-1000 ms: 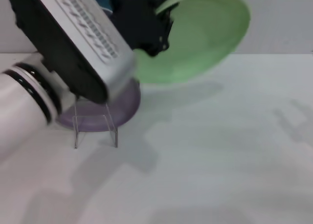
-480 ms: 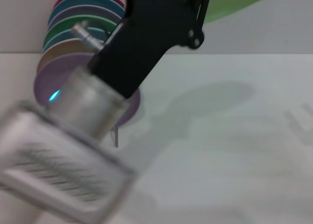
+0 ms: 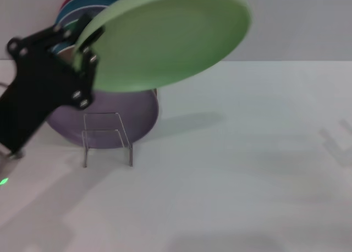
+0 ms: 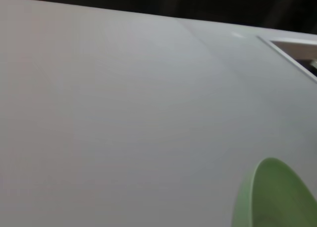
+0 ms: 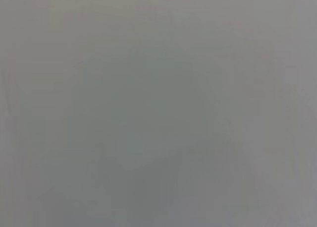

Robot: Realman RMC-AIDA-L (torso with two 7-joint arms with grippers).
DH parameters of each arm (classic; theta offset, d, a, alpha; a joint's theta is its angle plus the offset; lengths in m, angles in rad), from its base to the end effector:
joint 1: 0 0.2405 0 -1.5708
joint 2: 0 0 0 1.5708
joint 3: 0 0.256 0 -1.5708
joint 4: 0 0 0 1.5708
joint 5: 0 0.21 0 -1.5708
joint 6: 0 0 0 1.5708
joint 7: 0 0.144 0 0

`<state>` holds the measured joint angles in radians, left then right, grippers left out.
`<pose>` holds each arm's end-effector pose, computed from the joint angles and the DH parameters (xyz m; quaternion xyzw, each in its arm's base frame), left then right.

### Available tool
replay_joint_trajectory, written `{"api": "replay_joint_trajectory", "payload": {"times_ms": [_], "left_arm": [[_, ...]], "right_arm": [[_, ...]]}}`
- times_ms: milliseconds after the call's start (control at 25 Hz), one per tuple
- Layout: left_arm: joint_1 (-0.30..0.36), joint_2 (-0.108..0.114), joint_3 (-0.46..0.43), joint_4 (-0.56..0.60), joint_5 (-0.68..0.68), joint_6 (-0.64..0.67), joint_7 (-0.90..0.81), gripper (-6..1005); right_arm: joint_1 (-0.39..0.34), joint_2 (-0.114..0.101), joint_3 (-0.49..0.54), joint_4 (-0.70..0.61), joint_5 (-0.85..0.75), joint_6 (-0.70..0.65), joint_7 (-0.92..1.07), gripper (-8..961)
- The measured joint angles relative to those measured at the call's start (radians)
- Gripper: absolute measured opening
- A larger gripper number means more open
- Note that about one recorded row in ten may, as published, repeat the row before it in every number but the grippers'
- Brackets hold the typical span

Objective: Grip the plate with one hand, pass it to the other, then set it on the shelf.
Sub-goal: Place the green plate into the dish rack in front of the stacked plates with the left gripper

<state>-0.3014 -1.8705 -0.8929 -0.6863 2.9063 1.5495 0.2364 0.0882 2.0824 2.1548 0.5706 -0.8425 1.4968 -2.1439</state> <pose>-0.2048 0.2842 0.0216 -0.7101 0.2235 -0.4423 0.5003 0.3290 0.2556 0.0675 -0.7066 0.2344 0.4897 0.4538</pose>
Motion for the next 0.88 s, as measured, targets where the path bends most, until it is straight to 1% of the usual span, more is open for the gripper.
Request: {"api": "replay_joint_trajectory", "payload": {"times_ms": [40,80,120,160,200,240,320,520,880], "left_arm": [[-0.024,0.000,0.000,0.076,-0.001,0.059,-0.012,82],[-0.061,-0.006,-0.001,0.204,-0.003,0.148,-0.024,82],[-0.095,-0.013,-0.002,0.308,-0.005,0.214,-0.034,82],[-0.142,-0.025,-0.002,0.462,-0.006,0.307,-0.051,82],[-0.142,-0.025,-0.002,0.462,-0.006,0.307,-0.051,83],[-0.156,-0.028,-0.002,0.510,-0.008,0.328,-0.055,83],[-0.166,-0.029,0.000,0.559,-0.009,0.338,-0.054,83],[-0.178,-0.022,0.003,0.596,-0.011,0.337,-0.050,83],[-0.205,-0.021,0.003,0.657,-0.015,0.329,-0.049,81]], "right_arm": [[-0.001,0.000,0.000,-0.001,0.000,0.002,0.000,679],[-0.002,0.000,0.000,-0.001,0.000,0.004,0.000,679],[-0.002,0.000,0.000,-0.001,0.000,0.005,0.000,679],[-0.003,0.000,-0.003,-0.002,0.000,0.007,-0.001,679],[-0.003,0.000,-0.003,-0.002,0.000,0.007,-0.001,679],[-0.003,0.001,-0.006,-0.002,-0.001,0.007,-0.001,679],[-0.002,0.001,-0.012,-0.002,-0.002,0.009,-0.001,679],[0.005,0.001,-0.015,-0.009,-0.011,0.019,-0.001,679],[0.007,0.002,-0.017,-0.013,-0.014,0.031,-0.001,679]]}}
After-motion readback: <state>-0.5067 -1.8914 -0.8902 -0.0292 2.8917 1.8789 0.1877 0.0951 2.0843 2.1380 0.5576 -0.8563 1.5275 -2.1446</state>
